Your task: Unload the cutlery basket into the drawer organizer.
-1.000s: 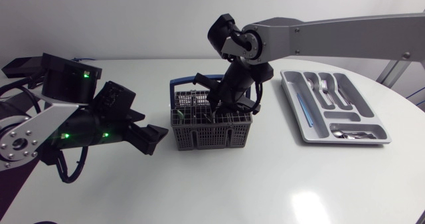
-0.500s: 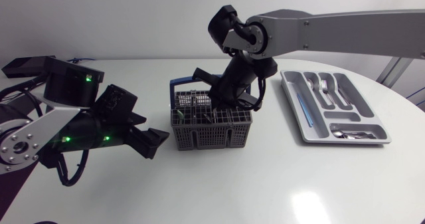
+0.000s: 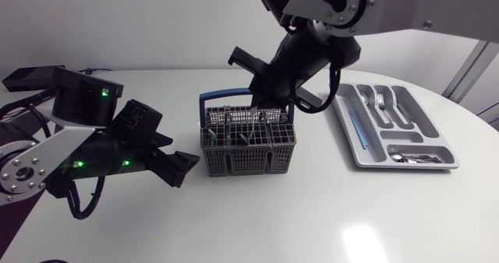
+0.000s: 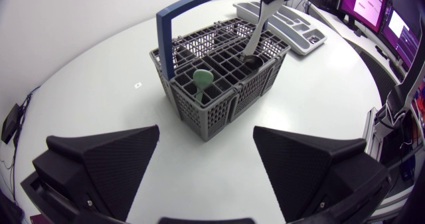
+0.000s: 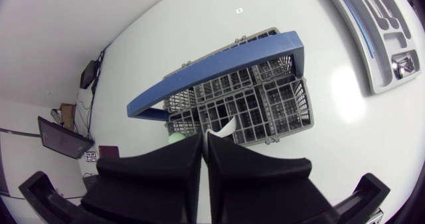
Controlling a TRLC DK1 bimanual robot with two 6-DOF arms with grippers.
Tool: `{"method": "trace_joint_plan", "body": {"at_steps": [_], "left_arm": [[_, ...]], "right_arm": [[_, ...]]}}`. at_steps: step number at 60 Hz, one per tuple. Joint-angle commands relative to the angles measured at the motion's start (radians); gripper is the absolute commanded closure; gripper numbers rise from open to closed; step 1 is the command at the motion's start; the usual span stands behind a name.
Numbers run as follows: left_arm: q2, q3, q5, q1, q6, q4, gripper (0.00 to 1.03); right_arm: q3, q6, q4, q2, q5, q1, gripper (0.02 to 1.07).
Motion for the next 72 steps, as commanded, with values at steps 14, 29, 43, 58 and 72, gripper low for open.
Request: {"method": "trace_joint_plan", "body": {"at_steps": [14,29,43,58,72], "left_arm": [[-0.015,-0.010,0.006,-0.013,0.015,-0.014,0.04],[-0.027,0.001,0.000,-0.013,0.014,-0.034,0.04],[-0.025,0.020,-0.034,-0.039,0.011,-0.036,0.04],[-0.010,0.035,-0.097,-0.091,0.011,-0.040,0.04],[-0.005,0.047,-0.100,-0.097,0.009,-0.042,0.05]], "right_arm": [[-0.044,0.082,-0.015,-0.133,-0.001,0.012,1.01],[-0.069,-0.050,-0.159,-0.213,-0.027,-0.096,1.01],[-0.221,-0.265,-0.221,-0.314,0.000,-0.229,1.01],[-0.356,-0.590,-0.247,-0.357,0.137,-0.468,1.01],[-0.454,-0.813,-0.063,-0.295,0.315,-0.696,1.01]]}}
